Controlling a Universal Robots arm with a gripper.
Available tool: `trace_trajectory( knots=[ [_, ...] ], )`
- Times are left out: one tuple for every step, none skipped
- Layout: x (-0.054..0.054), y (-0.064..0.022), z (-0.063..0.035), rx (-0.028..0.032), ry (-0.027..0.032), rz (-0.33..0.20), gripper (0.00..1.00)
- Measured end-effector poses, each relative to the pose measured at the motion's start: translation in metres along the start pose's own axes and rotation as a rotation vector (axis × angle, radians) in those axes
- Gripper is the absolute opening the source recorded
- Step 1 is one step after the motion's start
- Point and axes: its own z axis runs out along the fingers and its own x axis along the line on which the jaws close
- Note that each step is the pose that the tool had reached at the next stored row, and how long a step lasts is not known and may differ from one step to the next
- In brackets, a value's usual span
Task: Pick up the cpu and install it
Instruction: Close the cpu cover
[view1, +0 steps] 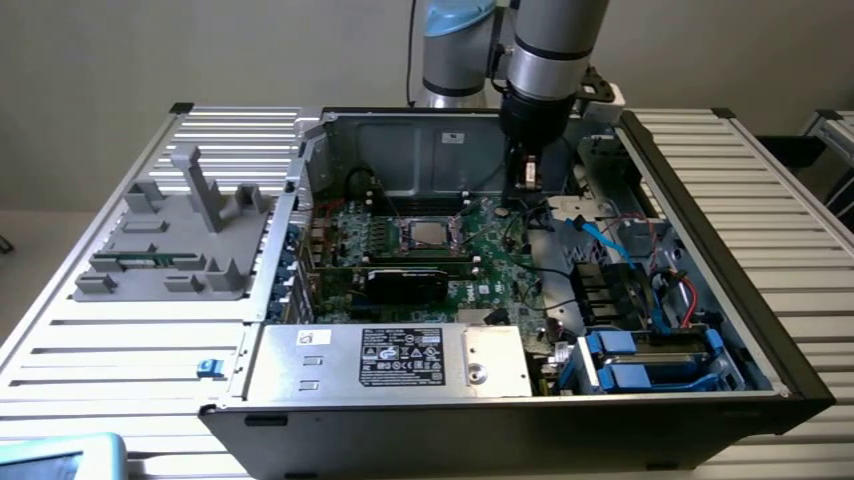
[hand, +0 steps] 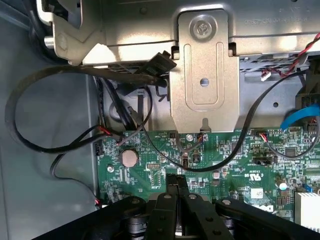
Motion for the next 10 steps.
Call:
trace_trajectory(
  knots=[
    [0.000,0.0002,0.0014,0.0017,0.0004,0.000,0.11],
    [0.000,0.0003,0.0029,0.0040,0.0010,0.000,0.11],
    [0.000,0.0004,0.0042,0.0063,0.0016,0.000,0.11],
    [0.000,0.0004,0.0054,0.0091,0.0020,0.001,0.11],
    [0.000,0.0005,0.0064,0.0124,0.0028,0.001,0.11],
    [-0.001,0.0005,0.0073,0.0160,0.0037,0.001,0.11],
    [-0.001,0.0006,0.0083,0.0191,0.0051,0.001,0.11],
    [-0.001,0.0008,0.0094,0.0213,0.0069,0.002,0.11],
    [-0.001,0.0012,0.0106,0.0229,0.0092,0.002,0.11],
    [-0.001,0.0016,0.0119,0.0238,0.0113,0.002,0.11]
  ],
)
